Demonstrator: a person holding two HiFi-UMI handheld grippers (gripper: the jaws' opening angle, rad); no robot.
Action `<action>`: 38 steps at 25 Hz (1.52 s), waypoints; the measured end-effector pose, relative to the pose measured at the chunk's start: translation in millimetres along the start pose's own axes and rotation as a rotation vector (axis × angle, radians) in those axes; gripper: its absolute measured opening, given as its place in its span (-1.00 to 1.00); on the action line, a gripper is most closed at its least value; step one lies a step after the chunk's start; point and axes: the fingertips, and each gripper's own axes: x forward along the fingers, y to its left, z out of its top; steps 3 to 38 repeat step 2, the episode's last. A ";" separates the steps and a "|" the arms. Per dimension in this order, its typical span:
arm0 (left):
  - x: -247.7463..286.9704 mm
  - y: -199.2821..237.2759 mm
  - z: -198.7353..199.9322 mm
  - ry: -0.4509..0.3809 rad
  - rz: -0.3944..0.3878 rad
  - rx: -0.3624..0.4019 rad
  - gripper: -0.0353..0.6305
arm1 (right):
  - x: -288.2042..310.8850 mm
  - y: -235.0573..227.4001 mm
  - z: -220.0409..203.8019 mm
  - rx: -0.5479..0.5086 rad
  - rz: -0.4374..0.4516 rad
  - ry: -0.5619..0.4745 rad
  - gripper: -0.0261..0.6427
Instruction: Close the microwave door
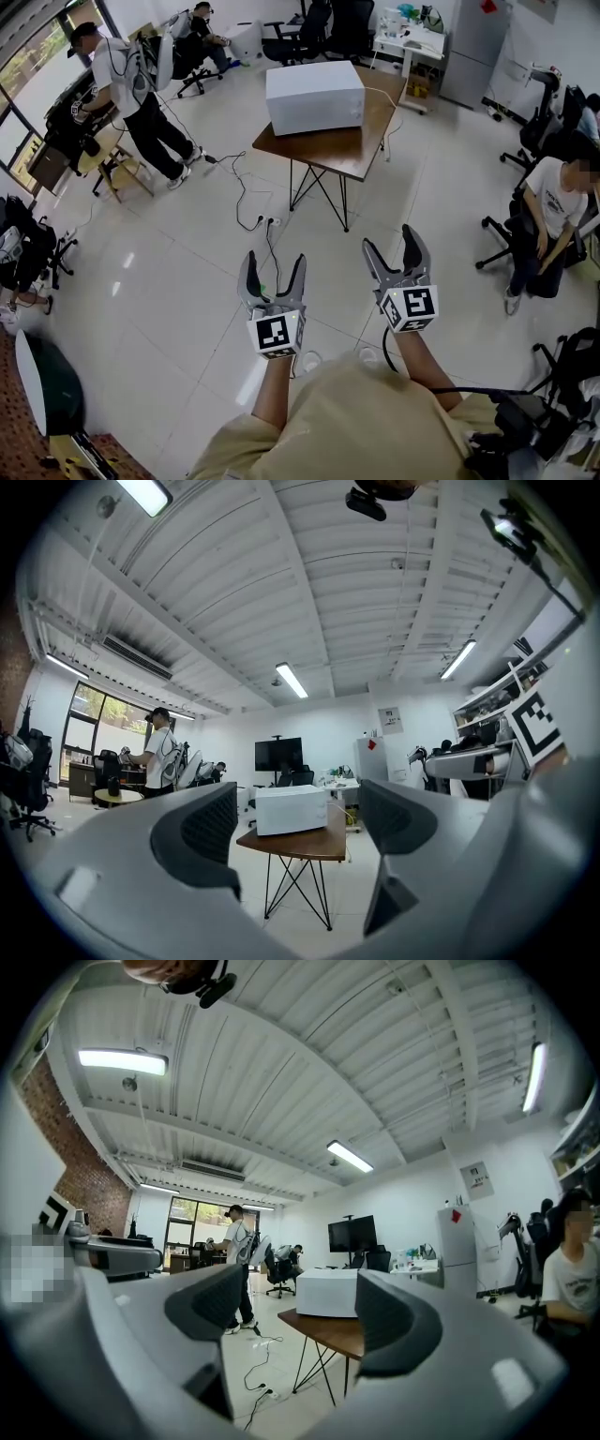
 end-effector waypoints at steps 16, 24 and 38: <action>1.9 2.6 1.8 -0.002 0.003 -0.005 0.29 | 2.8 -0.1 -1.0 -0.001 0.001 0.007 0.18; 1.9 2.6 1.8 -0.002 0.003 -0.005 0.29 | 2.8 -0.1 -1.0 -0.001 0.001 0.007 0.18; 1.9 2.6 1.8 -0.002 0.003 -0.005 0.29 | 2.8 -0.1 -1.0 -0.001 0.001 0.007 0.18</action>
